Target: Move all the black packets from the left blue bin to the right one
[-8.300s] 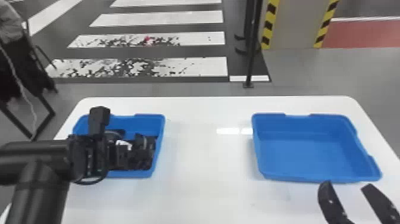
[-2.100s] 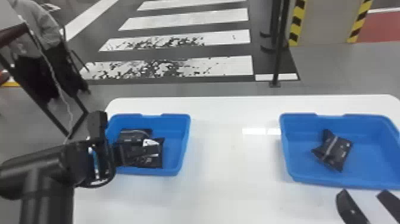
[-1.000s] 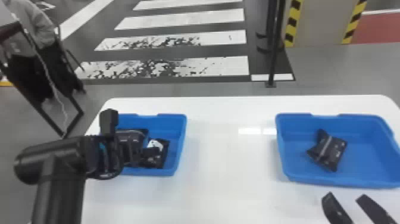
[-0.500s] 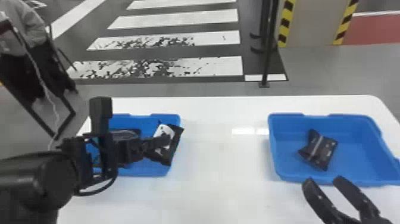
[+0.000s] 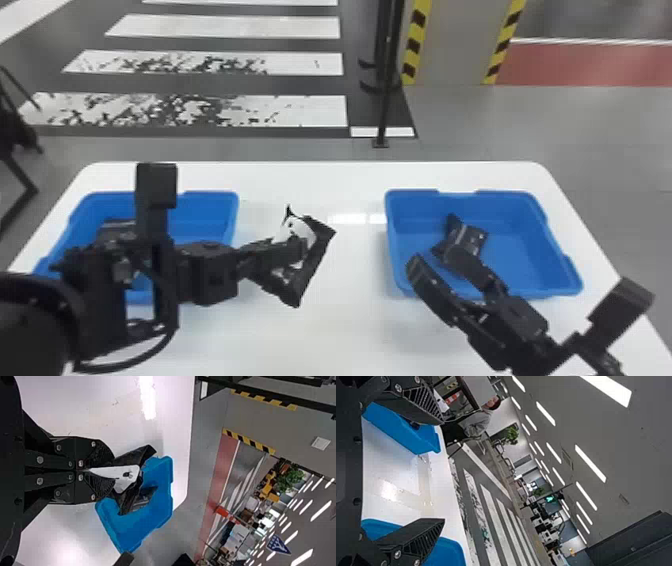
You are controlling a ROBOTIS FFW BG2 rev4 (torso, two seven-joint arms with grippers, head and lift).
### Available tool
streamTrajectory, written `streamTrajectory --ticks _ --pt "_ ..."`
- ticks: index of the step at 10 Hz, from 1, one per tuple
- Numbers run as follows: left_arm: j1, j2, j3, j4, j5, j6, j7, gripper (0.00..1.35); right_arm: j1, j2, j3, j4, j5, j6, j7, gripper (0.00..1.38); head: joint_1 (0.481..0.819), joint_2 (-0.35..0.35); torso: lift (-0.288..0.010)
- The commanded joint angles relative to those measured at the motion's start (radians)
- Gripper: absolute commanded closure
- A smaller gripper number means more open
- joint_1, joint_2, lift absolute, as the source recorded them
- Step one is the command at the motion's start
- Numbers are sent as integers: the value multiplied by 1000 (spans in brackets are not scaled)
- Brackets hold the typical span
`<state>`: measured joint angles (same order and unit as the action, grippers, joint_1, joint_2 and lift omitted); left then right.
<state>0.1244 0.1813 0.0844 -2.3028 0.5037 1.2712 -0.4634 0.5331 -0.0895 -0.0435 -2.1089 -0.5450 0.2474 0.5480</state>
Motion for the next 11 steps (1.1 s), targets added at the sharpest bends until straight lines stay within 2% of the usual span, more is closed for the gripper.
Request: streamTrajectory --ticks 1,4,7,8,9,10,11 --pt "-4 1 -39 -3 25 -2 -1 1207 -40 -7 22 14 -25 10 0 153 695 -32 -138" --pt "-31 6 -106 -6 59 -10 -3 1207 -96 -21 79 34 -75 37 1 153 695 -61 -138" --pt "-48 7 -130 2 63 3 -1 1207 -128 -27 131 36 -89 40 6 157 695 -54 -138" --pt "-51 7 -130 4 65 5 -1 1207 -136 -30 149 41 -93 52 7 200 695 -45 -138" --pt "-51 7 -132 4 71 5 -1 1207 -150 -30 165 61 -105 54 7 366 695 -39 -138" --pt "-53 7 -138 7 79 3 -1 1207 -165 -30 169 80 -115 54 7 789 695 -25 -138" --pt "-56 7 -144 4 87 3 -1 1207 -170 -29 169 93 -129 52 7 1082 695 -19 -138"
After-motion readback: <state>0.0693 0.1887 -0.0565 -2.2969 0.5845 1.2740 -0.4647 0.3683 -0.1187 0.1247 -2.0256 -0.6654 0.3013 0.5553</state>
